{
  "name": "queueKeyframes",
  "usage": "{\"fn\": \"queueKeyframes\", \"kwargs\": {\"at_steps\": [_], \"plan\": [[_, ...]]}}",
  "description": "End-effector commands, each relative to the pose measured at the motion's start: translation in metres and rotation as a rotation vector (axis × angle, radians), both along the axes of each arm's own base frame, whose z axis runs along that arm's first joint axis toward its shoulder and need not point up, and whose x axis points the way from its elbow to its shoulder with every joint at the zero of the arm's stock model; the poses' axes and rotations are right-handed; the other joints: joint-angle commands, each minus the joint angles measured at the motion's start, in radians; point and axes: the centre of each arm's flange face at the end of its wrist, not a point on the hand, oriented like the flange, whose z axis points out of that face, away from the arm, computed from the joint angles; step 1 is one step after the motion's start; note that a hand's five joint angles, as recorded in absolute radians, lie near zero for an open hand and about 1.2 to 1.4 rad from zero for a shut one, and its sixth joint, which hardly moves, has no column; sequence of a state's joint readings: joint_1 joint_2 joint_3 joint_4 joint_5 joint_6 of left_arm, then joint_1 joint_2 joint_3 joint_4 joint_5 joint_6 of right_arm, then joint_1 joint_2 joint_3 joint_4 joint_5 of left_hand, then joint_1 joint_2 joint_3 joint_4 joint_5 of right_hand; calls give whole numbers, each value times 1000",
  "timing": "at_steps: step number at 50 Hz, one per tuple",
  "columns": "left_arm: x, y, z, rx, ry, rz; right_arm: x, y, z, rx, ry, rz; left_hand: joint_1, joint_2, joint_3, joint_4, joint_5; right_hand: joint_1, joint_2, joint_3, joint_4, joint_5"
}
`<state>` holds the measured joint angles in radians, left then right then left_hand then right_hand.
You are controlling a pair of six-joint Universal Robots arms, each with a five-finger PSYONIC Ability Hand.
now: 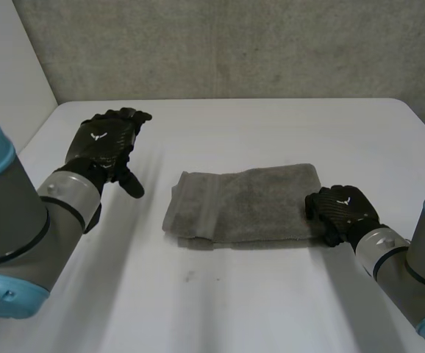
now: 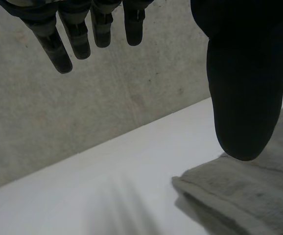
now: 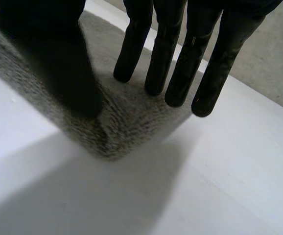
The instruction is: Fold the towel.
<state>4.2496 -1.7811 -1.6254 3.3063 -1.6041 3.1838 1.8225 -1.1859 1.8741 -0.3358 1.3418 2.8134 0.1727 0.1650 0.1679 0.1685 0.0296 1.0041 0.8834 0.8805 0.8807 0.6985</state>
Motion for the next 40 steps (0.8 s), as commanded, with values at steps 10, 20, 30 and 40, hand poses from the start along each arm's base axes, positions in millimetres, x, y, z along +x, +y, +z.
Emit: {"fn": "queueKeyframes", "kwargs": {"at_steps": [10, 20, 30, 40], "plan": [[-1, 8, 31, 229, 108, 56, -9, -34, 17, -187, 67, -33, 2, 10, 7, 6, -30, 392, 513, 516, 516, 523], [2, 7, 38, 211, 120, 68, 43, -17, 32, -219, 32, 88, 2, 10, 7, 6, -30, 392, 513, 516, 516, 523], [4, 11, 32, 229, 111, 66, 17, -10, 6, -86, 89, 4, 2, 10, 7, 6, -30, -418, -297, -294, -294, -287], [4, 11, 26, 244, 102, 68, -7, -15, -3, -35, 97, -58, 2, 10, 7, 6, -30, -443, -323, -320, -320, -312]]}}
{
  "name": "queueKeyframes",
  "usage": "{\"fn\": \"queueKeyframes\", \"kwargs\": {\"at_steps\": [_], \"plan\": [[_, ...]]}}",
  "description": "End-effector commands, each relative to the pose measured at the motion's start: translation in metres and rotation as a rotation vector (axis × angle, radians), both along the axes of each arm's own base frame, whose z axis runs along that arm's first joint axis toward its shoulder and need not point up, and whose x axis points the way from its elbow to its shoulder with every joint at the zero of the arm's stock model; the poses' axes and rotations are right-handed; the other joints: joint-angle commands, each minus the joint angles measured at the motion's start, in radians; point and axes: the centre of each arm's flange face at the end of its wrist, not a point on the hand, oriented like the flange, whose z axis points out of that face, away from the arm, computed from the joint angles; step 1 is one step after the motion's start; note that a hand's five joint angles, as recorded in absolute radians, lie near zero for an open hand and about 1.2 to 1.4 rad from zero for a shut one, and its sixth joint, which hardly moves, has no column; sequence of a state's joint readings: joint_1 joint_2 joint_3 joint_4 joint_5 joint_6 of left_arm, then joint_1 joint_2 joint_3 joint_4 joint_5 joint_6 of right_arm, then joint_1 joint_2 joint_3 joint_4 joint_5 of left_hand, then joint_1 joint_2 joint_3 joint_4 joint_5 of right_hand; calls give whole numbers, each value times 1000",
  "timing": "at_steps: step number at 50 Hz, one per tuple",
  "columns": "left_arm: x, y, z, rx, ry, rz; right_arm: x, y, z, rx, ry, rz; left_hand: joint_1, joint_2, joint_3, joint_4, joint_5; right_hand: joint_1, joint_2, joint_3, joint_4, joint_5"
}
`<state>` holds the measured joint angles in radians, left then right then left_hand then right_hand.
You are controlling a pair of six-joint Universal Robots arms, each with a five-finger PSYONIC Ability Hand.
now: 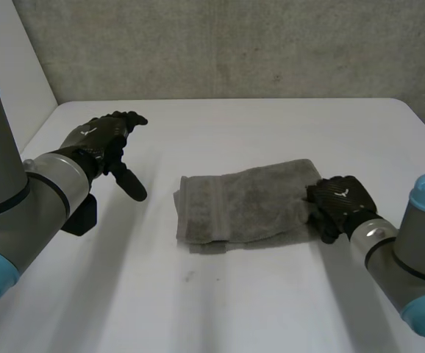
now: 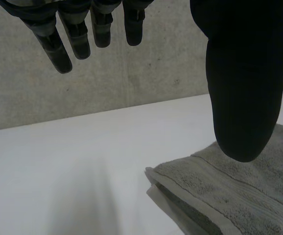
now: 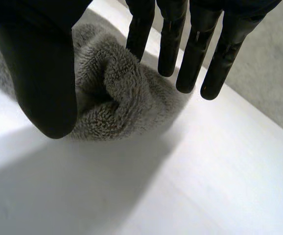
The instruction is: Fold the towel.
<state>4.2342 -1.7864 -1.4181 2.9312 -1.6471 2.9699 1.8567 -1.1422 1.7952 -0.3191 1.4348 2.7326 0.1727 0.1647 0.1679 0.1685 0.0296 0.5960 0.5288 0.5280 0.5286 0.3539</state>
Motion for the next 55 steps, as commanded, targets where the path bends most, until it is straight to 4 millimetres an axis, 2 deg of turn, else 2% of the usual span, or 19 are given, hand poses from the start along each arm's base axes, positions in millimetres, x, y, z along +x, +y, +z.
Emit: {"fn": "queueKeyframes", "kwargs": {"at_steps": [1, 8, 15, 18, 24, 26, 35, 38, 39, 40, 43, 46, 48, 49, 51, 52, 53, 54, 55], "plan": [[0, 0, -3, 8, -4, 0, -17, -4, -6, 30, 3, -42, 2, 10, 7, 6, -30, -32, 35, 36, 35, 35], [-1, -1, -3, -9, 4, 0, -27, -10, -10, 33, 4, -78, 2, 10, 7, 6, -30, 20, 88, 88, 88, 88], [-2, -2, -5, -10, 5, 0, -24, -18, -9, -6, -18, -65, 2, 10, 7, 6, -30, 384, 451, 452, 451, 451], [-2, -2, -5, -10, 5, -2, -20, -20, -10, -11, -46, -63, 2, 10, 7, 6, -30, 469, 536, 537, 537, 537], [-1, -3, -4, -14, 7, 0, -18, -24, -13, 18, -97, -77, 2, 10, 7, 6, -30, 446, 513, 514, 513, 514], [-1, -3, -4, -14, 7, 0, -17, -25, -16, 33, -111, -84, 2, 10, 7, 6, -30, 329, 396, 397, 397, 397], [-2, -2, -6, -11, 6, -2, -18, -30, -20, 38, -113, -91, 2, 10, 7, 6, -30, 384, 452, 452, 452, 452], [-2, -2, -6, -11, 6, -2, -18, -30, -21, 42, -115, -93, 2, 10, 7, 6, -30, 490, 557, 558, 558, 558], [-2, -2, -5, -12, 7, -3, -17, -31, -21, 41, -117, -91, 2, 10, 7, 6, -30, 705, 772, 773, 773, 773], [-2, -2, -5, -12, 7, -3, -17, -31, -21, 40, -122, -93, 2, 10, 7, 6, -30, 799, 866, 867, 867, 867], [-2, -3, -5, -13, 6, -2, -17, -32, -19, 34, -128, -94, 2, 10, 7, 6, -30, 800, 867, 868, 868, 868], [-2, -3, -5, -14, 8, -1, -15, -41, -8, -10, -136, -93, 2, 10, 7, 6, -30, 800, 867, 868, 868, 868], [-1, -3, -4, -16, 9, 0, -2, -48, 9, -67, -153, -62, 2, 10, 7, 6, -30, 800, 867, 868, 868, 868], [-1, -3, -2, -22, 12, 0, -2, -48, 9, -67, -153, -62, 2, 10, 7, 6, -30, 800, 867, 868, 868, 868], [-1, -2, 0, -27, 12, 1, 35, -38, 29, -136, -172, 43, 2, 10, 7, 6, -30, 800, 867, 868, 868, 868], [0, -3, 1, -31, 13, 2, 35, -38, 29, -136, -172, 43, 2, 10, 7, 6, -30, 800, 867, 868, 868, 868], [0, -3, 2, -31, 13, 2, 54, -32, 38, -159, -182, 94, 2, 10, 7, 6, -30, 800, 867, 868, 868, 868], [0, -3, 2, -31, 13, 2, 54, -31, 38, -159, -182, 94, 2, 10, 7, 6, -30, 800, 867, 868, 868, 868], [0, -3, 2, -33, 14, 2, 70, -24, 44, -173, -191, 143, 2, 10, 7, 6, -30, 800, 867, 868, 868, 868]]}}
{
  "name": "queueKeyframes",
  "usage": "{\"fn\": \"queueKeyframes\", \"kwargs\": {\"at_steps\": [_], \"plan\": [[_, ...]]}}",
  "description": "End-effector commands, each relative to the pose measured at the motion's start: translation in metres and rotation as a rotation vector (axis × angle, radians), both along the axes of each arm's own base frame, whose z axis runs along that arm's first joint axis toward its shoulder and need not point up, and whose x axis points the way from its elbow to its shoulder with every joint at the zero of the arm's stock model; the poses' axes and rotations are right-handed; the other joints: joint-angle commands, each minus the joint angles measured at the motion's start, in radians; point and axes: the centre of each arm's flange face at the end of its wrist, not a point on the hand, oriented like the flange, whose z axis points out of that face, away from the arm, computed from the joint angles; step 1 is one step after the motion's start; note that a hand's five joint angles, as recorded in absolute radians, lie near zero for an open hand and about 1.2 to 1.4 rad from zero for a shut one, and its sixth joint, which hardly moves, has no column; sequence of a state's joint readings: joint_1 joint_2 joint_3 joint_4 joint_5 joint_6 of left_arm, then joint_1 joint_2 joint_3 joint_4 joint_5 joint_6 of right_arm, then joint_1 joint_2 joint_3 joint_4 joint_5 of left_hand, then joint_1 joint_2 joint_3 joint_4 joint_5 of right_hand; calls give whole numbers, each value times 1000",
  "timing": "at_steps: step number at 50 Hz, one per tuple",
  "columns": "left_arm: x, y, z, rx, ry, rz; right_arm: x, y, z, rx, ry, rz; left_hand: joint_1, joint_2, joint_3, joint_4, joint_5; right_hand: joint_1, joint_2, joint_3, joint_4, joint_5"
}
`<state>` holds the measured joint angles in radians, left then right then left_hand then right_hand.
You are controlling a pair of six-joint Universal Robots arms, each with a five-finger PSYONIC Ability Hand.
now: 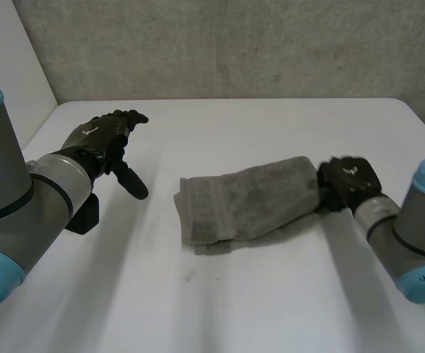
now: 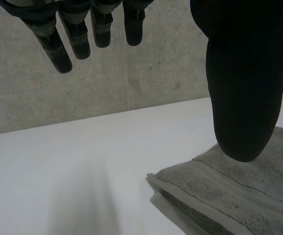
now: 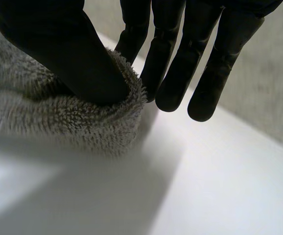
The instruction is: Fold the towel.
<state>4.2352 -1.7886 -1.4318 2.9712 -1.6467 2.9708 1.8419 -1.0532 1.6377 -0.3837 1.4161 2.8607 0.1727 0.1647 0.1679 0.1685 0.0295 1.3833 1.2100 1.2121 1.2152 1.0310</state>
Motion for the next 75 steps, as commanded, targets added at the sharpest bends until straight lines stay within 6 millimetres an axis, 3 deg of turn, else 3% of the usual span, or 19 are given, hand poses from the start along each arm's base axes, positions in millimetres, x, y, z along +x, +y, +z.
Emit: {"fn": "queueKeyframes", "kwargs": {"at_steps": [1, 2, 4, 7, 9, 15, 18, 19, 20, 21, 23, 29, 33, 42, 45, 50, 58, 67, 75], "plan": [[1, 0, 4, -11, 3, 2, 77, 28, 38, -122, -35, 213, 2, 10, 7, 6, -29, 13, 186, 184, 181, 191], [2, -1, 4, -12, 1, 4, 77, 28, 38, -122, -35, 214, 2, 10, 7, 6, -29, 13, 186, 184, 181, 191], [3, -2, 4, -13, -1, 8, 108, 48, 40, -138, -39, 314, 2, 10, 7, 6, -29, 13, 186, 184, 181, 191], [5, -4, 4, -12, -3, 17, 123, 61, 39, -150, -30, 364, 2, 10, 7, 6, -29, 13, 186, 184, 181, 191], [6, -5, 4, -13, -2, 22, 144, 84, 26, -150, 19, 448, 2, 10, 7, 6, -29, 13, 186, 184, 181, 191], [8, -8, 5, -15, -2, 31, 160, 117, -13, -88, 126, 547, 2, 10, 7, 6, -29, 13, 186, 184, 181, 191], [8, -8, 4, -13, -2, 31, 160, 119, -15, -87, 142, 551, 2, 10, 7, 6, -29, 13, 186, 184, 181, 191], [8, -9, 3, -10, -3, 31, 160, 119, -13, -88, 145, 550, 2, 10, 7, 6, -29, -282, -109, -111, -114, -105], [8, -9, 3, -10, -3, 31, 159, 119, -6, -92, 136, 546, 2, 10, 7, 6, -29, -538, -365, -367, -370, -361], [8, -10, 1, -5, -6, 31, 159, 119, -6, -92, 136, 546, 2, 10, 7, 6, -29, -541, -368, -370, -373, -363], [7, -11, 1, -5, -6, 31, 154, 117, 20, -120, 94, 521, 2, 10, 7, 6, -29, -953, -780, -782, -785, -775], [2, -20, -6, 3, -11, 28, 139, 106, 60, -126, -35, 430, 2, 10, 7, 6, -29, -1157, -984, -986, -989, -980], [-12, -27, -11, 4, -3, 2, 100, 73, 88, -80, -169, 266, 6, 14, 10, 10, -26, -1187, -1013, -1016, -1019, -1009], [-64, -35, -25, -19, 1, -112, 38, 34, 76, 141, -308, 25, 14, 22, 19, 19, -17, -1207, -1034, -1036, -1039, -1029], [-83, -37, -36, -17, 1, -149, 28, 27, 68, 168, -306, -10, 29, 37, 34, 33, -2, -1209, -1035, -1038, -1041, -1031], [-118, -45, -70, 8, 10, -230, 28, 24, 55, 202, -294, -11, 56, 63, 60, 60, 24, -1209, -1035, -1038, -1041, -1031], [-130, -60, -104, 35, -3, -231, 39, 20, 36, 237, -261, 28, 67, 75, 72, 71, 36, -1209, -1035, -1038, -1041, -1031], [-124, -54, -125, 110, -57, -225, 68, 21, 15, 283, -245, 159, 67, 75, 72, 71, 36, -1209, -1035, -1038, -1041, -1031], [-88, -44, -124, 195, -195, -41, 92, 33, 2, 375, -215, 245, 47, 55, 52, 51, 15, -1209, -1035, -1038, -1041, -1031]]}}
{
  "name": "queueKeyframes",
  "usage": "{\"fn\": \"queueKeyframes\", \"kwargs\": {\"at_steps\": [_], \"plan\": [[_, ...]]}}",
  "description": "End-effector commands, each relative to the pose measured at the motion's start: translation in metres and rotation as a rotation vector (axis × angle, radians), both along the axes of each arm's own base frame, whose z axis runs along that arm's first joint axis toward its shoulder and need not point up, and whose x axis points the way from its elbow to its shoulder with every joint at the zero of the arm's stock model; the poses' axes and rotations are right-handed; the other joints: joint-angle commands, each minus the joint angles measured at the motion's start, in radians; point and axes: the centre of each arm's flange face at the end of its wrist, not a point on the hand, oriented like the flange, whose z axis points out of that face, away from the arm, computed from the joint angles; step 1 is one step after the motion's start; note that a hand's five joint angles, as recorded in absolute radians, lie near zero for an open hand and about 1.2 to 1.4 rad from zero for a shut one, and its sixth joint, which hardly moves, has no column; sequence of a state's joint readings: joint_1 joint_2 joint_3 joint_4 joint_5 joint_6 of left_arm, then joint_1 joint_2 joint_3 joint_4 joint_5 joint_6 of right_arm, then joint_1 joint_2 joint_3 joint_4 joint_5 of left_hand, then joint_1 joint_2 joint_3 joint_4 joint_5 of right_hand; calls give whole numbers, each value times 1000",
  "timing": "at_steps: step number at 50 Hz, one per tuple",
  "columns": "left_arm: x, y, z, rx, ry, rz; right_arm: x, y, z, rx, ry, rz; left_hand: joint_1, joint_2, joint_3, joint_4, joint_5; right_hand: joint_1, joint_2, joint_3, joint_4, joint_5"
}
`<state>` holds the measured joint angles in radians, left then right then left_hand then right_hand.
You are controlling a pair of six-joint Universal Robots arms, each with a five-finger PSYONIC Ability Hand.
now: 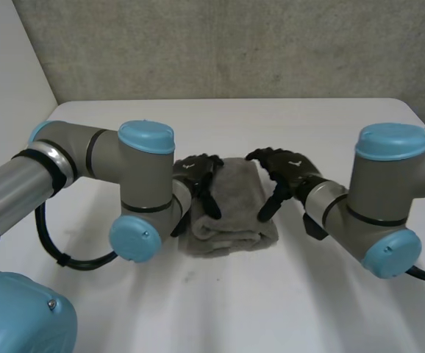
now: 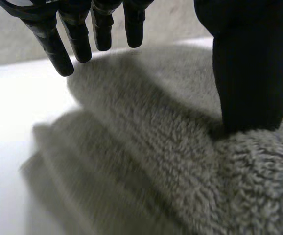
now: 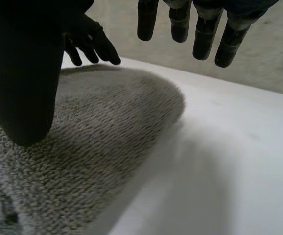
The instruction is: Fold the towel.
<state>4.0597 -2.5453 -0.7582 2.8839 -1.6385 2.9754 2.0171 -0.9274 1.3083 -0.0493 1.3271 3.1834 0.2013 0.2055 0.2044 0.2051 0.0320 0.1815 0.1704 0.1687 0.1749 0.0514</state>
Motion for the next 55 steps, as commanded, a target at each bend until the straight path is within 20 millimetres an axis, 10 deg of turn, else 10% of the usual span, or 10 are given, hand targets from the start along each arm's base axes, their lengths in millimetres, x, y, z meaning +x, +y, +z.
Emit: {"fn": "queueKeyframes", "kwargs": {"at_steps": [1, 23, 31, 40, 55], "plan": [[28, 8, 5, 35, -116, 137, 20, 10, -11, 67, 20, 82, 18, 14, 15, 14, 13, -7, 4, 6, 0, -51], [47, 26, 6, 35, -154, 184, 32, 12, -12, 42, 73, 119, -2, -7, -6, -6, -8, -7, 4, 6, 0, -51], [53, 35, 77, -81, -41, 190, 21, 15, 70, -135, -11, 86, -14, -18, -17, -18, -19, -7, 4, 6, 0, -51], [90, 43, 164, -234, 81, 260, -37, 13, 162, -381, -68, -194, -26, -30, -29, -30, -31, -7, 4, 6, 0, -51], [142, 71, 199, -307, 32, 323, -63, 27, 168, -413, 10, -286, -26, -30, -29, -30, -31, -7, 4, 6, 0, -51]]}}
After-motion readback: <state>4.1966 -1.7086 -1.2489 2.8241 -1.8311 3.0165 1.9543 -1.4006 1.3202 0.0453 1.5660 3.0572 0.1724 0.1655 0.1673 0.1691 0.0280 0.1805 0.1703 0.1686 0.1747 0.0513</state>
